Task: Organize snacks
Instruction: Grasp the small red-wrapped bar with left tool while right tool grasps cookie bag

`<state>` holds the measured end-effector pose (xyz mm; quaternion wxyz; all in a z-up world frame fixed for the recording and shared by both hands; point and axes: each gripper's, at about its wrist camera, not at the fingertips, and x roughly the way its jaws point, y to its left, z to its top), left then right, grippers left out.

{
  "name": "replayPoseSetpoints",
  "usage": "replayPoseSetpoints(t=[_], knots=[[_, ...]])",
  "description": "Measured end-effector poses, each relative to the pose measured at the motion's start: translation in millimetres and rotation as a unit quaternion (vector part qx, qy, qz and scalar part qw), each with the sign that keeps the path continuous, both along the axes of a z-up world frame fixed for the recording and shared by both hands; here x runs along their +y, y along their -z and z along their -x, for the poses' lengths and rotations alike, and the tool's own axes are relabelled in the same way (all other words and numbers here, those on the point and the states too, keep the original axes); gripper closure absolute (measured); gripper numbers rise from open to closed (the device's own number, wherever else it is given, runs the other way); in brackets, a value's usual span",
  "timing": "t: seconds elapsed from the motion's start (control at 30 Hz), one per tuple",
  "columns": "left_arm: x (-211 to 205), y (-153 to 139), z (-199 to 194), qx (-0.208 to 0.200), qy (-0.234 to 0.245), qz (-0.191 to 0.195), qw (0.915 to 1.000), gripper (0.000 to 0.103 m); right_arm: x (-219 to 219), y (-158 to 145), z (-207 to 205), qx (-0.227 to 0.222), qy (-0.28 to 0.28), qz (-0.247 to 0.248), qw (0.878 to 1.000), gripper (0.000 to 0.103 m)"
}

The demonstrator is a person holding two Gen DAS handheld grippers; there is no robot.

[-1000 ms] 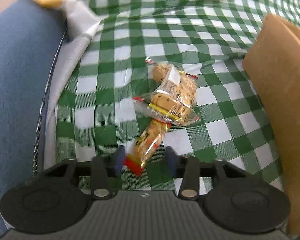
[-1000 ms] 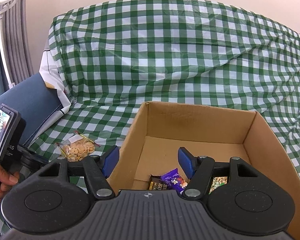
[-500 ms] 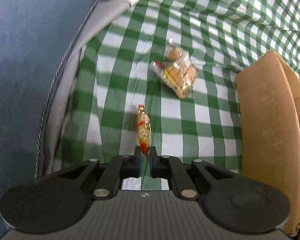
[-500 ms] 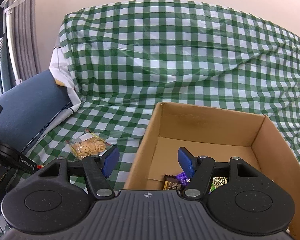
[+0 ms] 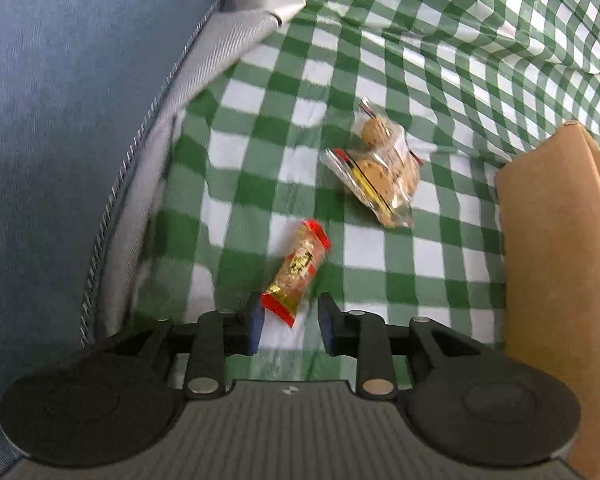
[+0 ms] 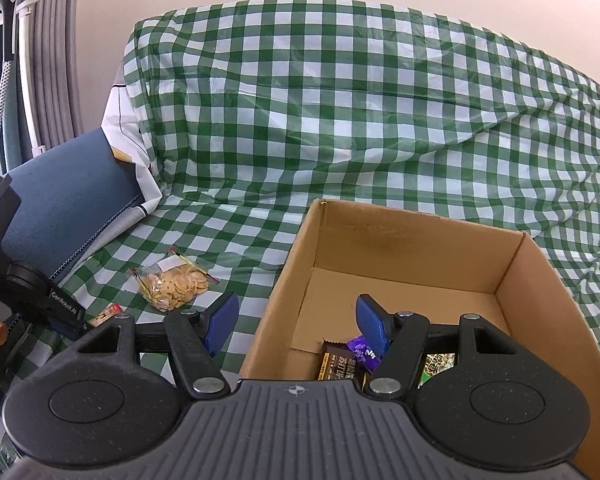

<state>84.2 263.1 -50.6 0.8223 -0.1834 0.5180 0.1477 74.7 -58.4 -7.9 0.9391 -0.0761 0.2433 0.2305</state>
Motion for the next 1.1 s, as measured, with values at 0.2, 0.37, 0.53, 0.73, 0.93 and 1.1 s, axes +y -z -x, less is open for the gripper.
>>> replayPoseSetpoints(t=[0.2, 0.37, 0.53, 0.73, 0.93, 1.1], knots=[[-11, 1, -11, 0.003, 0.033, -0.061, 0.9976, 0.057, 3, 1, 0, 0.001, -0.006, 0.003, 1.0, 0.036], [-15, 4, -17, 0.003, 0.043, -0.067, 0.9968, 0.056, 10, 4, 2, -0.004, -0.017, 0.012, 1.0, 0.035], [-14, 7, -18, 0.003, 0.046, -0.073, 0.9963, 0.057, 15, 6, 4, -0.007, -0.026, 0.021, 0.999, 0.035], [-12, 9, -18, 0.004, 0.048, -0.055, 0.9973, 0.083, 18, 8, 6, -0.009, -0.032, 0.031, 0.999, 0.035], [12, 1, -8, -0.018, -0.014, 0.002, 0.9997, 0.085, 20, 8, 9, -0.013, -0.04, 0.033, 0.999, 0.035], [16, 7, -8, 0.015, -0.027, 0.014, 0.9994, 0.085, 18, 5, 7, -0.009, -0.043, 0.02, 0.999, 0.035]])
